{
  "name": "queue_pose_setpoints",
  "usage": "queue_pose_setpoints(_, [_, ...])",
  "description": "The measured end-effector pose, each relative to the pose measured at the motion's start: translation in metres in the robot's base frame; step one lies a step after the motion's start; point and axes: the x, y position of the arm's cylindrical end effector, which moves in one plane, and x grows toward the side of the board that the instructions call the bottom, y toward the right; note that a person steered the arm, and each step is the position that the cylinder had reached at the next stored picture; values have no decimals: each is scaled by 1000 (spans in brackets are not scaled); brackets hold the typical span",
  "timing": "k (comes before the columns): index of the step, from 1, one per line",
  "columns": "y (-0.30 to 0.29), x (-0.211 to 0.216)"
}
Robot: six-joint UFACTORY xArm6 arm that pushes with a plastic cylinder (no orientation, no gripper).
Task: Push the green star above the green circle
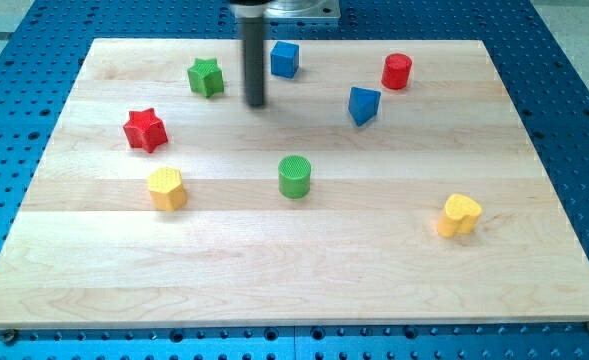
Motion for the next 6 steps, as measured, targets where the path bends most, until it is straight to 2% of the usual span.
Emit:
queue_pose_setpoints(1, [-97,2])
queue_pose_setpoints(2, [-73,-56])
queue_pose_setpoints(3, [4,-40])
queue_pose_setpoints(4, [49,-29])
queue_pose_setpoints(6, [46,14])
